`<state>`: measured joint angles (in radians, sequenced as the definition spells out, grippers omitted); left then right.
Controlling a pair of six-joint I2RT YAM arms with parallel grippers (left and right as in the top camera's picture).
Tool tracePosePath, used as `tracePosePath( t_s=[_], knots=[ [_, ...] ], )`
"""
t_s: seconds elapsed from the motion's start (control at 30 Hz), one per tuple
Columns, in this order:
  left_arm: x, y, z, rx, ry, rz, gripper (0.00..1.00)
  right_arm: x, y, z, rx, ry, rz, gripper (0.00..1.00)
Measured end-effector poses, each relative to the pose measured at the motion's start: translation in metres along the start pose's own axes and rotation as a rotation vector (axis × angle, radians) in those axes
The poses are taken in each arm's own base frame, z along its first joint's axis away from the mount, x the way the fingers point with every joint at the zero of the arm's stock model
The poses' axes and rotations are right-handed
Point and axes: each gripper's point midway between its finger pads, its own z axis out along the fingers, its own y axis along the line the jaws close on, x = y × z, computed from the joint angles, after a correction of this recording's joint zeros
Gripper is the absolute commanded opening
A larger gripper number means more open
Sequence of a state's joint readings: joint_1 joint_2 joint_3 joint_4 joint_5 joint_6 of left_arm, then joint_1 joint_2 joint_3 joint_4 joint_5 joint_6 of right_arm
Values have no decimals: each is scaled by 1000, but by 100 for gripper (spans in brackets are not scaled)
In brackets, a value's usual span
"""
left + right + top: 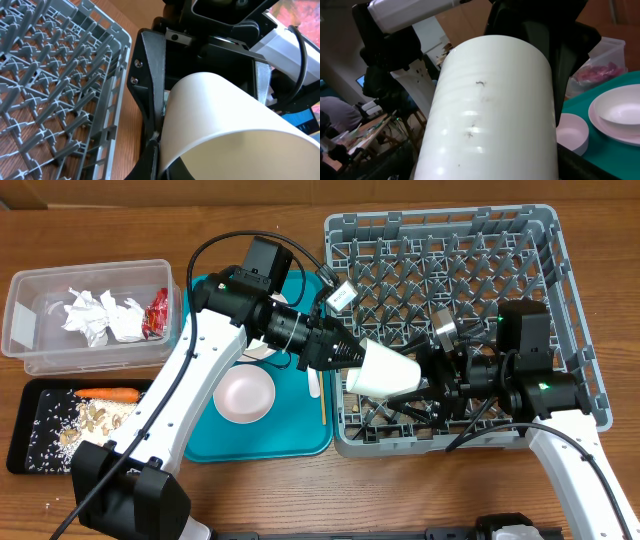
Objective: Sort waste into correct bins and load items into the dishwasher
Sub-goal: 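Hold the white cup with both grippers, then open the left gripper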
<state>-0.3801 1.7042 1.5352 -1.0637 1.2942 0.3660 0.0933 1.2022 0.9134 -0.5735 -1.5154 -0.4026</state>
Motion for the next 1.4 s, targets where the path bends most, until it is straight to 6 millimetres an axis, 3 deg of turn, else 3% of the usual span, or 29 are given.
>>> tracePosePath(
  t_s=[0.23,0.6,0.83,0.9,1.0,1.4],
  knots=[
    [-1,-2,0,14,-6,3,4,-2,-2,0,7,1,-31,72],
    [-2,-3,0,16,-8,6,4,-15,-5,0,3,-5,-91,77],
    [-1,-2,0,10,-6,5,4,-16,-7,0,13,-5,-59,59],
    [-1,-1,-1,5,-6,6,4,-16,-8,-1,19,-5,-47,58],
    [-1,-1,-1,5,-5,6,4,-16,-8,0,19,-5,-45,70],
    [-2,0,0,4,-7,15,4,-15,-7,0,18,-5,-41,78]
  ],
)
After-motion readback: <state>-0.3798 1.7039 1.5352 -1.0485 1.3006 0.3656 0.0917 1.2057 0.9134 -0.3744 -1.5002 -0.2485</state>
